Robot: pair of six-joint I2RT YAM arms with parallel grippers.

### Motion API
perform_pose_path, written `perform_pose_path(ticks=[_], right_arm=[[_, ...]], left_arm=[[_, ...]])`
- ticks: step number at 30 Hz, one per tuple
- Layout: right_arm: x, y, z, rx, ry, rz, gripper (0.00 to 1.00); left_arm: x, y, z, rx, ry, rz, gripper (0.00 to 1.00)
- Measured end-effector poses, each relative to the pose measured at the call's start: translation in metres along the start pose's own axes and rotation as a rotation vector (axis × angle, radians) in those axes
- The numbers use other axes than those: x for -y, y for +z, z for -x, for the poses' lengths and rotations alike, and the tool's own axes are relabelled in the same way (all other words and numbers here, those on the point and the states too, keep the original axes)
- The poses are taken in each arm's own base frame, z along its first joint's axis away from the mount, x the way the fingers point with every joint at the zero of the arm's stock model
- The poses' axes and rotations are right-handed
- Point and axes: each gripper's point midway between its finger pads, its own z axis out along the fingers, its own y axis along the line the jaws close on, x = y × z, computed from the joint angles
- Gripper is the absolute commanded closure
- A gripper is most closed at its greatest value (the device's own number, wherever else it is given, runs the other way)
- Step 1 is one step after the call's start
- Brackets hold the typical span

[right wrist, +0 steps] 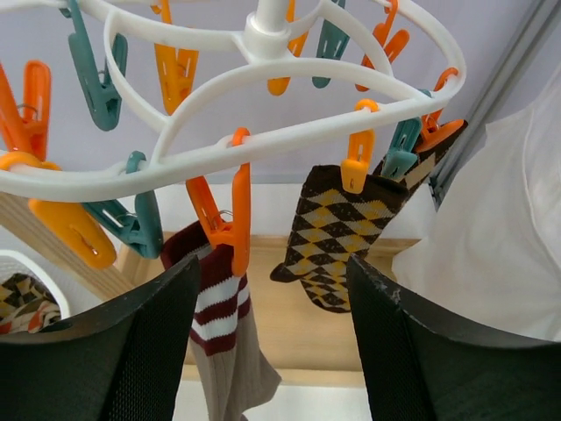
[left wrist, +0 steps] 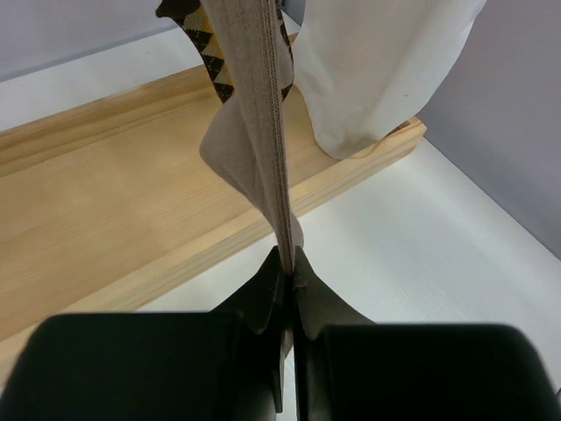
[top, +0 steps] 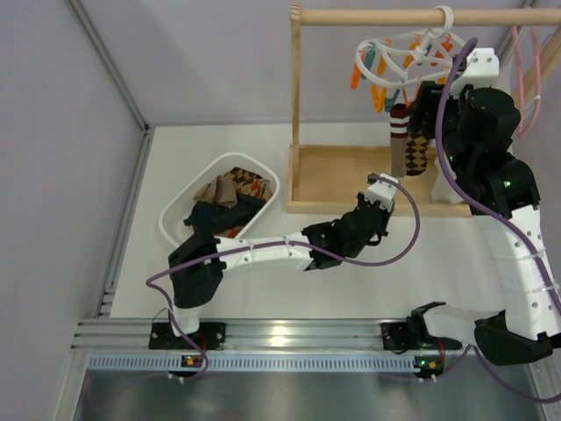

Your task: Remove the socks clipped to the hanger

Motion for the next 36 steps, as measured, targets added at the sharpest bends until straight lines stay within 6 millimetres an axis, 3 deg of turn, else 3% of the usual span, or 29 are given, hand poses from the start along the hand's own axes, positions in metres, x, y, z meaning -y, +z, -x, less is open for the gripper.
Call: perform_pose_path(ticks=[5,13,28,36], right_arm=[[-0.009,-0.001,0.008,0.008,0.005,0.057,0.4],[-0.023,0.025,0.005,-0.04,-0.021,0.075,0.43],[-0.019,0.043,-0.003,-0.084,-0.113,0.012,0.44],[-0.024,0.048,-0.007,-0.095,-0.15,-0.019,0.5]], left_arm=[[0.004,0.002,-0.011,-0.015,0.025,-0.002,1.0],[0.014,-0.001,-0.008,-0.007,0.033,-0.018,1.0],[0.016,0.002,-0.009,-0.006,0.041,-0.02,1.0],[0.016,0.002,-0.009,-0.006,0.043,-0.019,1.0]])
